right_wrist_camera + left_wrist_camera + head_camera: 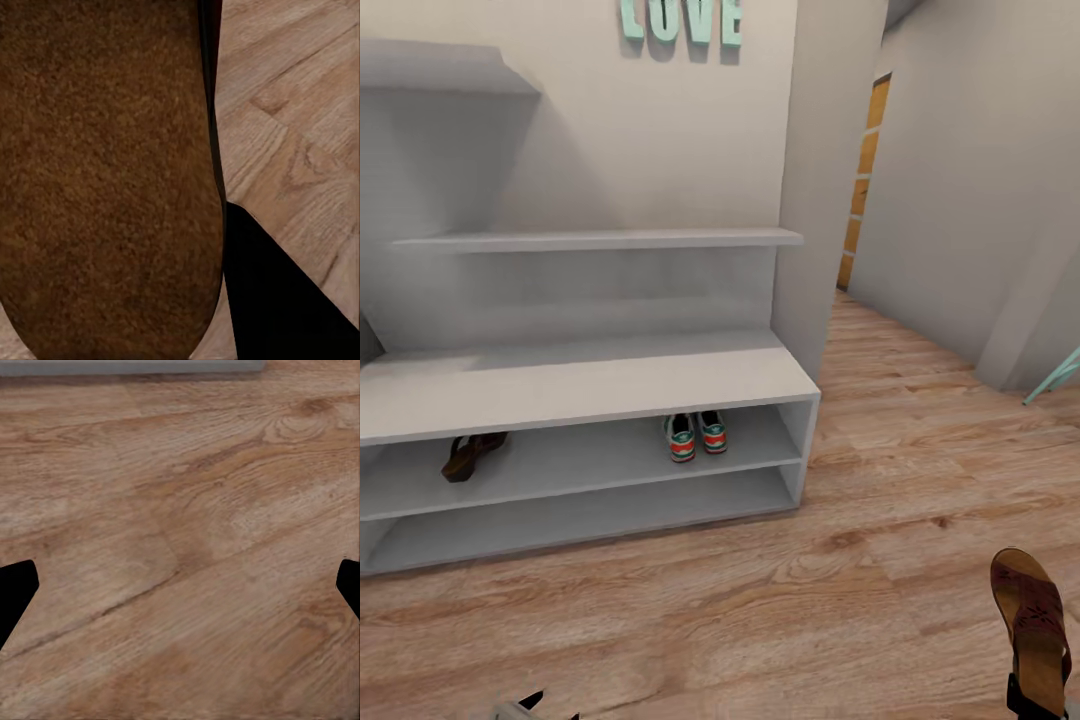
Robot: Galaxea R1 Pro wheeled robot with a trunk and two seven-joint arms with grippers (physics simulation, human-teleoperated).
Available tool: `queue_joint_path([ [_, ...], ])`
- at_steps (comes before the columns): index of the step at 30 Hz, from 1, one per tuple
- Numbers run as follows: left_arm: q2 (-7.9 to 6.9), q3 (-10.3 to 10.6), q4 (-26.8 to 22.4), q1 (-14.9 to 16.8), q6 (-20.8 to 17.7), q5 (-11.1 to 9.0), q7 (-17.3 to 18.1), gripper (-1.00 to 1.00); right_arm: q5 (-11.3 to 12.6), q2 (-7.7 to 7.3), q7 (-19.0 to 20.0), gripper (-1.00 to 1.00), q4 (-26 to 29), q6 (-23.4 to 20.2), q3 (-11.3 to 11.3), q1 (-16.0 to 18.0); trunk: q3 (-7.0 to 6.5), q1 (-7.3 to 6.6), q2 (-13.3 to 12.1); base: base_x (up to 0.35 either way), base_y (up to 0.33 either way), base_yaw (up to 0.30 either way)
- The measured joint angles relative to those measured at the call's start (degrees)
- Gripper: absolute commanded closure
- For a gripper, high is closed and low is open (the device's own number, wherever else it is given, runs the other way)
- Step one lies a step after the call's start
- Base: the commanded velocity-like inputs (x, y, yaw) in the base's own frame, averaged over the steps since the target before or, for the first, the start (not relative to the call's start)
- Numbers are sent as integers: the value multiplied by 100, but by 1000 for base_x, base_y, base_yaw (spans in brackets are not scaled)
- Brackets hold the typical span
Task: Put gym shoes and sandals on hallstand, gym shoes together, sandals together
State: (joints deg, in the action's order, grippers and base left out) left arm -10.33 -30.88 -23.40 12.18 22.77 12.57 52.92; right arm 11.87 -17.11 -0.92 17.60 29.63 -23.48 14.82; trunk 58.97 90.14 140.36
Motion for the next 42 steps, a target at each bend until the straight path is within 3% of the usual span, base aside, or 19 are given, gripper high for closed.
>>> queue_joint_path([
  [42,0,-19,-1,-3,-12,-1,4,-100,0,8,0,100,0,0,0,0,0,-2,0,-165,271,0],
])
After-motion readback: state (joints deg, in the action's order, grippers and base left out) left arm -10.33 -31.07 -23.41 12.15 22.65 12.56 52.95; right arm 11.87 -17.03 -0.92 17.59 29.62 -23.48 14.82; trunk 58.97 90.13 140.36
